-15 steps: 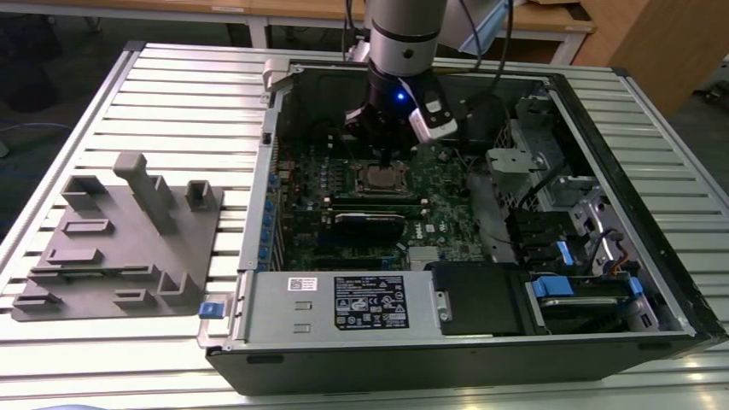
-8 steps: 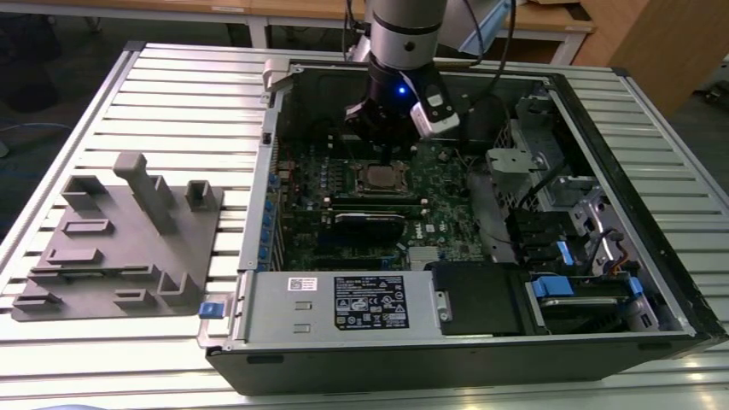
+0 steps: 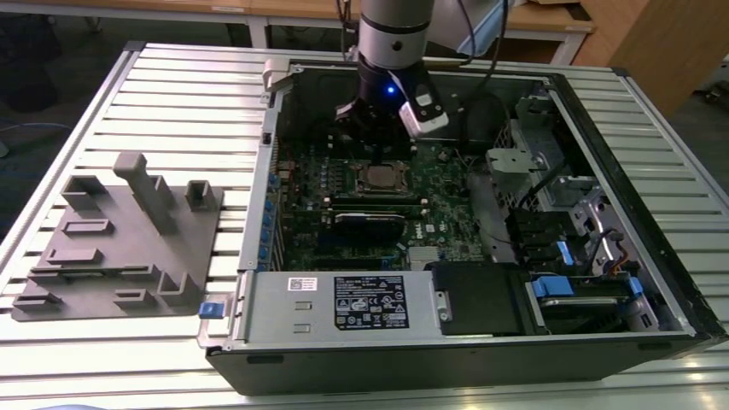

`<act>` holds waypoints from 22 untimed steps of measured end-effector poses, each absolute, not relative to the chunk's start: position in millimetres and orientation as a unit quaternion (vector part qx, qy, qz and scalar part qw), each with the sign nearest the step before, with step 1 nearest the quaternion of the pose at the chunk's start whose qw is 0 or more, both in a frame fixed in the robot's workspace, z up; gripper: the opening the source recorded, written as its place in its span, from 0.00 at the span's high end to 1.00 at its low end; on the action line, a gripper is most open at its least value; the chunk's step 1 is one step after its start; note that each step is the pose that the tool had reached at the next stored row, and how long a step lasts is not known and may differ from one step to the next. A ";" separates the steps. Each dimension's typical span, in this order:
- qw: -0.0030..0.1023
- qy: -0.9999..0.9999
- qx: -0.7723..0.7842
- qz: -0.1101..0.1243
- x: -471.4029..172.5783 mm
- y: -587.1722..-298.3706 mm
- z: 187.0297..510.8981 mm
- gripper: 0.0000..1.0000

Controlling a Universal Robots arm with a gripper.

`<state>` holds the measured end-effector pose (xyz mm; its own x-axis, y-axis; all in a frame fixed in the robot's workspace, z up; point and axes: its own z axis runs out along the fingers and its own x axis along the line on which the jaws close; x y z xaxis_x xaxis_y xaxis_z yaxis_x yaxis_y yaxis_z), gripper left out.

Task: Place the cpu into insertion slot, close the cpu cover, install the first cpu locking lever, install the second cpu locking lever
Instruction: 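Install the first cpu locking lever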

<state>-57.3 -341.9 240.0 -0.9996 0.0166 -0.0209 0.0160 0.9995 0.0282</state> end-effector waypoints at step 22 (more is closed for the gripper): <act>0.022 1.000 0.008 0.015 -101.8 -341.9 250.9 0.89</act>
